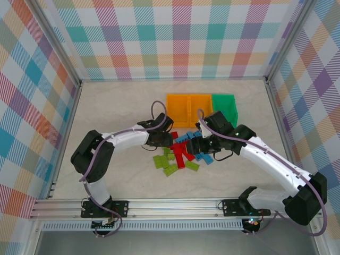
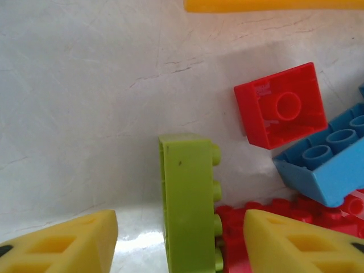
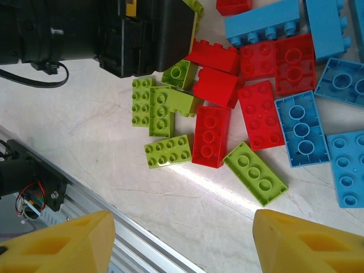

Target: Sort the legos into containers by color

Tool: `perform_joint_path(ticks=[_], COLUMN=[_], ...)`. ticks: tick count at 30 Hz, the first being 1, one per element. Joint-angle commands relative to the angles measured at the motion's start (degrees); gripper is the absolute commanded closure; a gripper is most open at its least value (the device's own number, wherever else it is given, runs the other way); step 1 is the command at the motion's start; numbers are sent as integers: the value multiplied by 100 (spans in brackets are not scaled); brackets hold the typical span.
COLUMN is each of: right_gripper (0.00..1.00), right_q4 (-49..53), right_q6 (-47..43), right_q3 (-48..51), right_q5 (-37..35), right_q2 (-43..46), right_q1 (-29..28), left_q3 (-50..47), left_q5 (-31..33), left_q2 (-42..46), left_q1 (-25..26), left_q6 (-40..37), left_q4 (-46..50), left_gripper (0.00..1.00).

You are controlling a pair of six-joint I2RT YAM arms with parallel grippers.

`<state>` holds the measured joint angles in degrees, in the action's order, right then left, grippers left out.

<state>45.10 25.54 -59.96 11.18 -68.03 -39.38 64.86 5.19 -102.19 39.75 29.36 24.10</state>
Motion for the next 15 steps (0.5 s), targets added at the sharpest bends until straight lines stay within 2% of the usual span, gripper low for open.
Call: perform_joint_path(ticks=[1,10,15], right_gripper=[34,34,33], right_q4=[-11,-212,-508], right_q6=[21,99,193], right_q3=[-23,54,181], right_q5=[-98,-191,-475], right_q2=[33,245,519], right_q1=[-17,-26,-22], left_q3=[89,91,-69], left_q5=[140,191,113], left_q2=[-152,-296,477], left_q1=[-77,-108,-107], left_q6=[104,139,116], left_q4=[-298,-400,-388], left_gripper=[45,85,91])
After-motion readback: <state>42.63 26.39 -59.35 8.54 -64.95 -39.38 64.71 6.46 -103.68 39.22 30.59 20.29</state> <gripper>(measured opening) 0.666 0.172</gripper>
